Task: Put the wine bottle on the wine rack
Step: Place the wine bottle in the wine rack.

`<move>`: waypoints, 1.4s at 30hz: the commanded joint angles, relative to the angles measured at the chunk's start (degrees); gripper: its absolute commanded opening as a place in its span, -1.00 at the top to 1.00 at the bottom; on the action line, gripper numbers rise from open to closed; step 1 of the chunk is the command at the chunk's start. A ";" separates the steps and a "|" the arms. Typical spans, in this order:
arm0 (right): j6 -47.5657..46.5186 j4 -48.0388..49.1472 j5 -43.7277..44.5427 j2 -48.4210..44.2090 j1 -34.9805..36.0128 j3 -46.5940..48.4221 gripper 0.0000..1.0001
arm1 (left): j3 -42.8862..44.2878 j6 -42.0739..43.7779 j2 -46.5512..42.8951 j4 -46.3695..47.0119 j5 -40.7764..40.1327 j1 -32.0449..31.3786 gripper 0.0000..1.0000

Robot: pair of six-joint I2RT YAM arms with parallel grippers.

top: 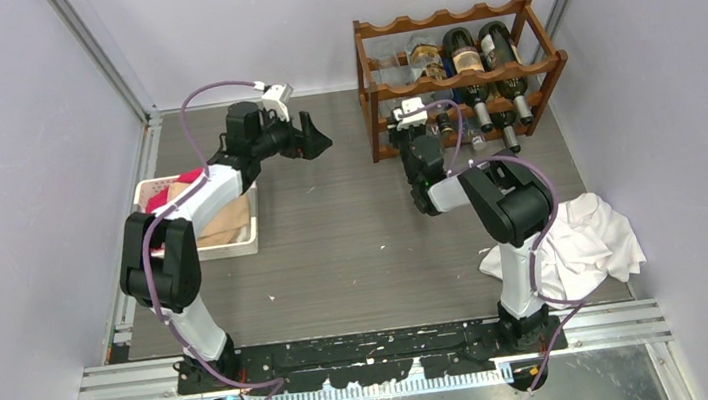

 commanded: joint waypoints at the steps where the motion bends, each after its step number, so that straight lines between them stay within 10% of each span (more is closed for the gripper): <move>1: 2.95 5.28 1.44 0.49 -0.36 4.03 0.82 | 2.85 -0.55 -0.18 0.51 1.99 0.96 -0.68; 18: 5.15 -0.46 -0.41 0.19 -0.46 1.30 -0.24 | 0.62 -2.32 -1.26 3.48 2.89 1.52 -0.67; 42: 2.23 -2.26 -10.60 -11.95 1.04 -8.40 -0.81 | -1.57 -3.95 -8.05 0.66 2.38 1.52 -0.65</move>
